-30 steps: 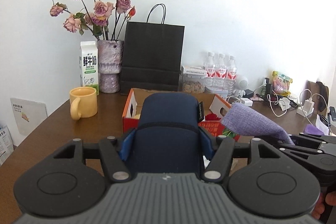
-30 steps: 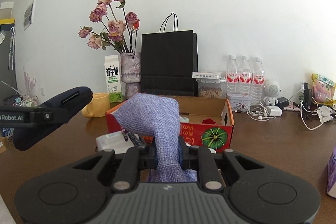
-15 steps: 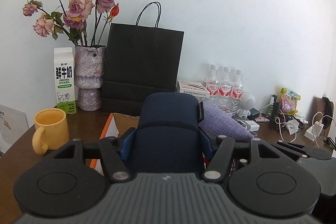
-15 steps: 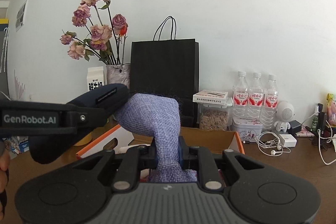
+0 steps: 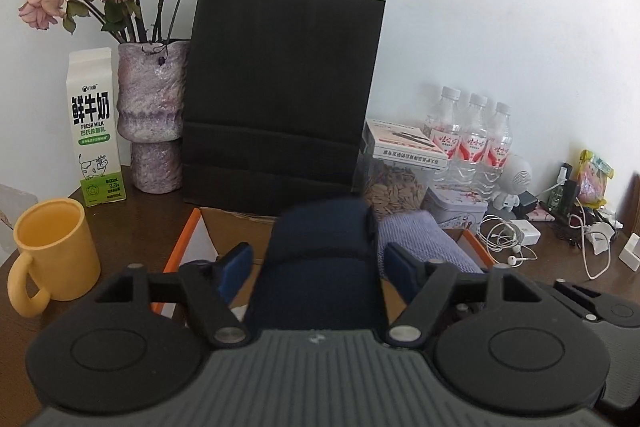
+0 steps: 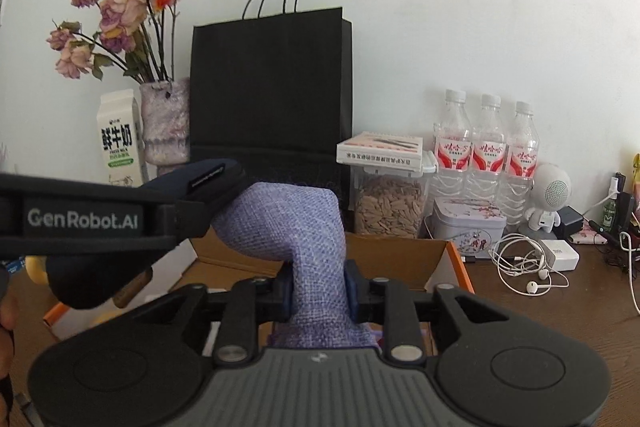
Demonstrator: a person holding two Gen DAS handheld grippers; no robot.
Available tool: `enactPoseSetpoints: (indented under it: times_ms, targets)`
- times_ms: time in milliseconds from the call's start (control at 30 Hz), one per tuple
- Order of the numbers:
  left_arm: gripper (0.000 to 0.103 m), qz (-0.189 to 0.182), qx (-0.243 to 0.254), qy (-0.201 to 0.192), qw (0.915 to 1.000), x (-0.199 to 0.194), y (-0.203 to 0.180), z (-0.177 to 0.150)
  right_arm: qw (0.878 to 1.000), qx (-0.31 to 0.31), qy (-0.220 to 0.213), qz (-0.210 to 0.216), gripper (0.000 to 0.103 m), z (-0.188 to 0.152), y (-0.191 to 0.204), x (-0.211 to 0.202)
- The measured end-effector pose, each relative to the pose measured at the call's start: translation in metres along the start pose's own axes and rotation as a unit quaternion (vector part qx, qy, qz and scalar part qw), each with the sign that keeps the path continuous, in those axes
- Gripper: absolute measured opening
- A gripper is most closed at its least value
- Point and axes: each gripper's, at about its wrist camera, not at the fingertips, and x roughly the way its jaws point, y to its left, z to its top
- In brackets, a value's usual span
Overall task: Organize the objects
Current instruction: 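Carry the navy case and purple pouch into the red box and open both tools, then move both tools back over the white bottle caps on the table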
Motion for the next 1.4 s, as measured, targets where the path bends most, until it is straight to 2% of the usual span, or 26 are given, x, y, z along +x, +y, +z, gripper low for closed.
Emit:
enactPoseSetpoints:
  times_ms: [33,67,133,267,767,1067,1400]
  targets:
    - [0.103,0.005,0.002,0.002,1.0000,0.003,0.001,0.000,1.000,-0.003,0.011,-0.011,0.092,-0.002,-0.001,0.005]
    - [0.103,0.009,0.000,0.004,1.0000,0.004,0.002,0.000,1.000,-0.004,0.015,-0.019,0.102,-0.004,-0.002,0.008]
    - [0.103,0.017,-0.010,0.014,0.9997,0.005,0.007,0.000,0.999,0.000,0.024,-0.034,0.103,-0.008,-0.005,0.012]
    - [0.103,0.019,-0.029,0.021,0.9992,0.004,0.013,0.001,0.999,0.011,0.029,-0.032,0.103,-0.009,-0.011,0.011]
    - [0.103,0.011,-0.013,0.002,0.9998,-0.015,0.009,-0.005,1.000,-0.003,0.003,-0.011,0.103,-0.005,-0.003,-0.015]
    - [0.103,0.014,-0.013,-0.012,0.9997,-0.044,0.013,-0.013,1.000,-0.010,-0.014,-0.007,0.103,-0.009,-0.002,-0.042]
    - [0.103,0.009,0.000,-0.032,0.9994,-0.096,0.014,-0.035,0.999,-0.018,-0.044,0.002,0.103,-0.022,0.000,-0.098]
